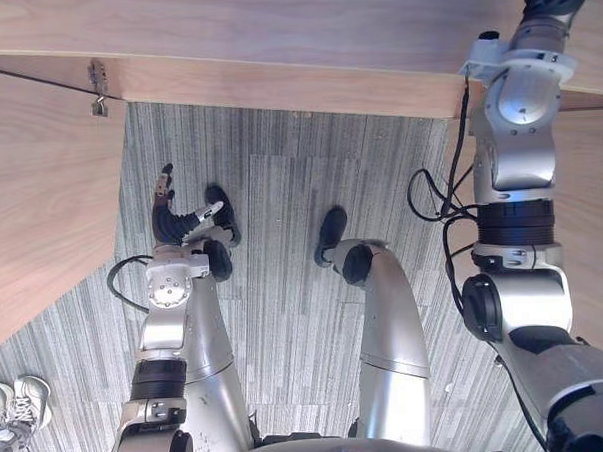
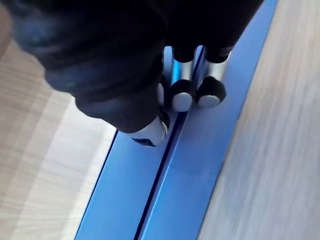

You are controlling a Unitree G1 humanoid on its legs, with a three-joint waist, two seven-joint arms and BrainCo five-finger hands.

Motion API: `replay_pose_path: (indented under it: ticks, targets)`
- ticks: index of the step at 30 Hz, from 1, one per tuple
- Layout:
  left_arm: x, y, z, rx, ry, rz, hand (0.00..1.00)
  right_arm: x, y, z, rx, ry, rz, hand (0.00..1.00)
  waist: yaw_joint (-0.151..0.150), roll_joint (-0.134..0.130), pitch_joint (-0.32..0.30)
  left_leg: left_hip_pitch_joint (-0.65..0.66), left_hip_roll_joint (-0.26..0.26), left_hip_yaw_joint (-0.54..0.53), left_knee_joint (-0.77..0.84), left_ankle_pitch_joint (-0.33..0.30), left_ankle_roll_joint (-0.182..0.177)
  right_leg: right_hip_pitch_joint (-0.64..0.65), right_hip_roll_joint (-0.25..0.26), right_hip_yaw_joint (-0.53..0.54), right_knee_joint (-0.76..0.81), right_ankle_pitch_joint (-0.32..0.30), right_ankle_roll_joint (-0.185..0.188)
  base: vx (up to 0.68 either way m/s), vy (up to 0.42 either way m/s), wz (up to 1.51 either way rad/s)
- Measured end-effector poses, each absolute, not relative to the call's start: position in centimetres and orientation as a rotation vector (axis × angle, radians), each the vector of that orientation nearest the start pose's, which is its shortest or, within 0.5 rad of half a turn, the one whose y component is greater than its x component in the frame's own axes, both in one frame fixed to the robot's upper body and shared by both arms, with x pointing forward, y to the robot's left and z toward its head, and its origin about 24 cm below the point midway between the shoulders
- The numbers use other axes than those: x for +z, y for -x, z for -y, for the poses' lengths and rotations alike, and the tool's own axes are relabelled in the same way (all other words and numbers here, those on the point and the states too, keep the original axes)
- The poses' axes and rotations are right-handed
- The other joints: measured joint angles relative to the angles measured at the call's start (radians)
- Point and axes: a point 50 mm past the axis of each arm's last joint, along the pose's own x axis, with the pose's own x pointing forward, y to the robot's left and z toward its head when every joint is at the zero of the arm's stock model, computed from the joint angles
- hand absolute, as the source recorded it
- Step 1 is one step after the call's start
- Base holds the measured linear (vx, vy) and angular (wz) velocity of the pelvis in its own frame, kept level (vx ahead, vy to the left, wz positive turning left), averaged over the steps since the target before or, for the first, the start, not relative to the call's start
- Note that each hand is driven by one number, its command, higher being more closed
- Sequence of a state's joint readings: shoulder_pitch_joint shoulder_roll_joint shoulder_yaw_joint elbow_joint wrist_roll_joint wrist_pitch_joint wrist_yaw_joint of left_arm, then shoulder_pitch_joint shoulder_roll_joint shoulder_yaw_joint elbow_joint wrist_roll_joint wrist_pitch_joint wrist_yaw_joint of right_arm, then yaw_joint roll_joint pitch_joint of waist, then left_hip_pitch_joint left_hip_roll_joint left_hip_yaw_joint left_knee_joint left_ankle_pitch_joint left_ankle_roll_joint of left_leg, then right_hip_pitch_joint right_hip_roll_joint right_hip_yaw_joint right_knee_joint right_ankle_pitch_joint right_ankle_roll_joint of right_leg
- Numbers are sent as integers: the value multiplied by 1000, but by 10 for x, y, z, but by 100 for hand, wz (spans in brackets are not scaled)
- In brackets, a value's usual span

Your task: Walk over to the cabinet, pick up the folder, carry it to the office cabinet, place the folder inside the office cabinet, then close the office cabinet door

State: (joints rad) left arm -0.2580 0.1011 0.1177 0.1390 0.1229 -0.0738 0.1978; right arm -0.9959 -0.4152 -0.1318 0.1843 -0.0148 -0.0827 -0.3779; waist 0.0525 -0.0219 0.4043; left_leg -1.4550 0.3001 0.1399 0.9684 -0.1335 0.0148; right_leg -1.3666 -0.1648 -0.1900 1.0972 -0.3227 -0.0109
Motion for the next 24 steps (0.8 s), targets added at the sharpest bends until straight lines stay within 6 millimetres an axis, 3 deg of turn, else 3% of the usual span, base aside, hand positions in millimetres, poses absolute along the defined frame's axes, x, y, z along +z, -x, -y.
replay_pose_path:
  ticks: [12, 17, 20, 24]
  targets:
    - [89, -299, -188, 270, -171, 207, 0, 345, -330, 205, -398, 119, 955, 100, 0, 0, 0, 7, -6, -5, -28, 26, -3, 5, -5, -13, -6, 6, -10, -5, 2, 3]
    - [89, -299, -188, 269, -172, 206, 0, 337, -320, 207, -397, 126, 981, 100, -1, 0, 0, 22, -5, -5, -26, 26, -3, 22, -4, -14, -8, 6, -10, 0, 0, 0]
    - [87, -299, -189, 269, -174, 196, 0, 323, -315, 209, -397, 149, 967, 100, 0, 0, 0, 63, -5, -3, -40, 26, -4, 63, -1, -16, -26, 8, -10, 0, 0, 0]
    - [86, -300, -189, 268, -179, 191, 0, 316, -304, 207, -388, 173, 1004, 100, -2, 0, 0, 112, -3, 13, -101, 42, -12, 104, 13, -16, -93, 39, -8, -5, 19, -7]
